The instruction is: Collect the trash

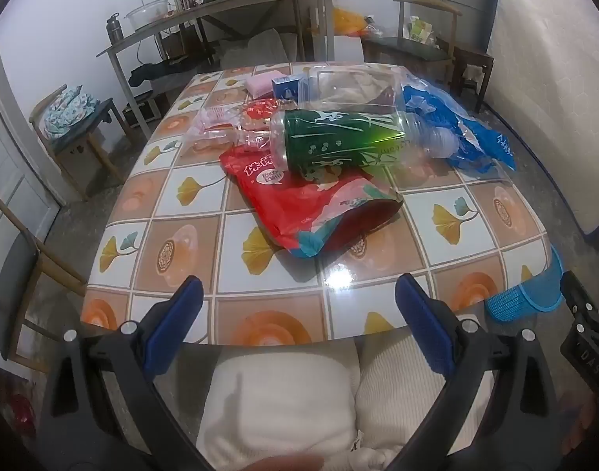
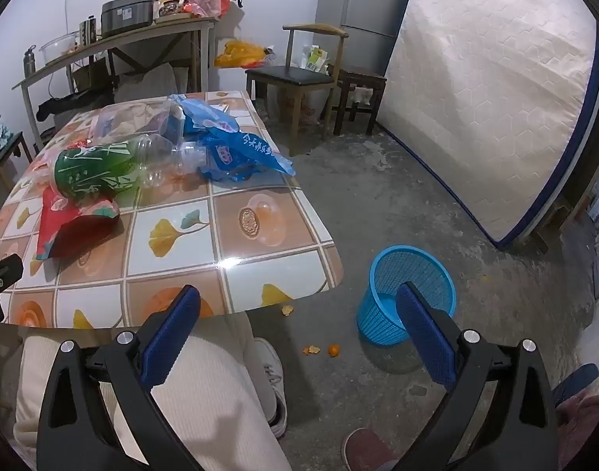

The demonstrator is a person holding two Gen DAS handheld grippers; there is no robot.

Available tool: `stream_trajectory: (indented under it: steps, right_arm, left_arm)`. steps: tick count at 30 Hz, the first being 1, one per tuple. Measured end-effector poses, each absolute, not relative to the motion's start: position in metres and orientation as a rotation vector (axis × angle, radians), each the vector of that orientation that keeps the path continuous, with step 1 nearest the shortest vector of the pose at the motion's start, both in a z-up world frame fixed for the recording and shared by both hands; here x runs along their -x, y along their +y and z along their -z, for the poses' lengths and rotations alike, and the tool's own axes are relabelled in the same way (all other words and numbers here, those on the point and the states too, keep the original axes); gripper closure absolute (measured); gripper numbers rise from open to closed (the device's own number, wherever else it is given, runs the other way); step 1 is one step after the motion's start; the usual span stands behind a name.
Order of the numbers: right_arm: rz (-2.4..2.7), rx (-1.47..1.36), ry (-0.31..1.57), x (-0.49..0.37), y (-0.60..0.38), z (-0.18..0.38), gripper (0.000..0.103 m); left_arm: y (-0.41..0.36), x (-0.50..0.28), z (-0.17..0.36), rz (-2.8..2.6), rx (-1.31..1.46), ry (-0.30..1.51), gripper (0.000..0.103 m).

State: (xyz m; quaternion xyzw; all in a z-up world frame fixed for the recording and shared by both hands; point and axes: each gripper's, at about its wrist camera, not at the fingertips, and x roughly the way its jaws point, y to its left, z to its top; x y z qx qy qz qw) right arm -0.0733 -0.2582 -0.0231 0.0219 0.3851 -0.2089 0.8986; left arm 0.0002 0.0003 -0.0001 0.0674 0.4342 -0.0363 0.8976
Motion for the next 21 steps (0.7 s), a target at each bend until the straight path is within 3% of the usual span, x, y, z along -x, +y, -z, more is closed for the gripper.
stream_trajectory:
  steps: [21]
  right_arm:
    - [0.427,-0.052,0.795,0.0745,-0.2593,0.0222,0.006]
  left_arm:
    - [0.0002,-0.0002,0.0001,0.075,-0.139,0.900,0.009]
